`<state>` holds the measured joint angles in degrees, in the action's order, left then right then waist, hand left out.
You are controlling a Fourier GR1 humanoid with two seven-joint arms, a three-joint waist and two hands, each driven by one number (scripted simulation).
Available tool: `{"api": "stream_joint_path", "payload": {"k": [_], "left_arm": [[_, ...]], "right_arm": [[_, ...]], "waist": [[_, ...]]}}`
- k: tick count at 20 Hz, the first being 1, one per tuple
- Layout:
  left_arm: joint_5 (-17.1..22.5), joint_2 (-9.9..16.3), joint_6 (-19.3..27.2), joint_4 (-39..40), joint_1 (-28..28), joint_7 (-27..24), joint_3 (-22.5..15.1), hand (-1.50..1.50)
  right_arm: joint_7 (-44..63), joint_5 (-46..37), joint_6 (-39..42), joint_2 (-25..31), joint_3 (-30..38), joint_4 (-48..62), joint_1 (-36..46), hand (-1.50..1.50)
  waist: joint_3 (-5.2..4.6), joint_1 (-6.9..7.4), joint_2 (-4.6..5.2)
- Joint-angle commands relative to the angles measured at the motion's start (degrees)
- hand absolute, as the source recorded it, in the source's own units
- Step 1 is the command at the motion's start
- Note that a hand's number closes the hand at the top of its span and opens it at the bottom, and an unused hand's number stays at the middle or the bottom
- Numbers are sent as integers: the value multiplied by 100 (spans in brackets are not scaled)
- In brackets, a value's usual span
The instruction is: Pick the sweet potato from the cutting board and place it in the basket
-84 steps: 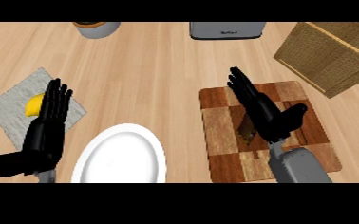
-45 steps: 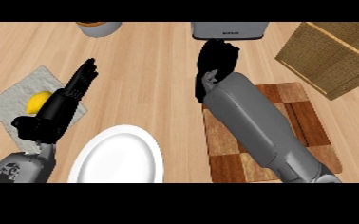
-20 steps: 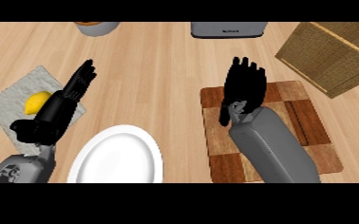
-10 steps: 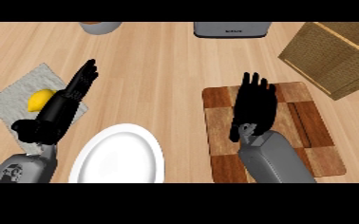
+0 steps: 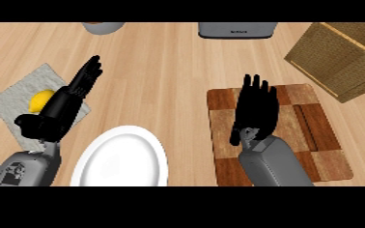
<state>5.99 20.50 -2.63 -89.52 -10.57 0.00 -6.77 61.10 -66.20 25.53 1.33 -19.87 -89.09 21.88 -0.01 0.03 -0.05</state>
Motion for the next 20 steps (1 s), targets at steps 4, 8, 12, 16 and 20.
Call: {"api": "stream_joint_path", "payload": {"k": [4,8,12,16,20], "left_arm": [[-72,-56,-170,153,43,-233,100,0],[-363,-364,145,94,30,-78,-80,0],[-203,-164,-97,-308,194,142,137,0],[-266,-258,-175,66,16,29,256,0],[-287,-388,-178,-89,-56,231,198,0]], "right_arm": [[1159,-98,241,-128,-320,81,-98,-150],[592,-379,517,-108,372,340,54,-150],[517,-410,104,-129,203,823,5,-150],[481,-450,86,-127,323,860,-3,-150],[472,-604,245,-129,307,685,-349,-150]], "waist": [[-2,7,0],[-1,-12,4],[1,44,4],[0,9,7],[0,-29,-3]]}}
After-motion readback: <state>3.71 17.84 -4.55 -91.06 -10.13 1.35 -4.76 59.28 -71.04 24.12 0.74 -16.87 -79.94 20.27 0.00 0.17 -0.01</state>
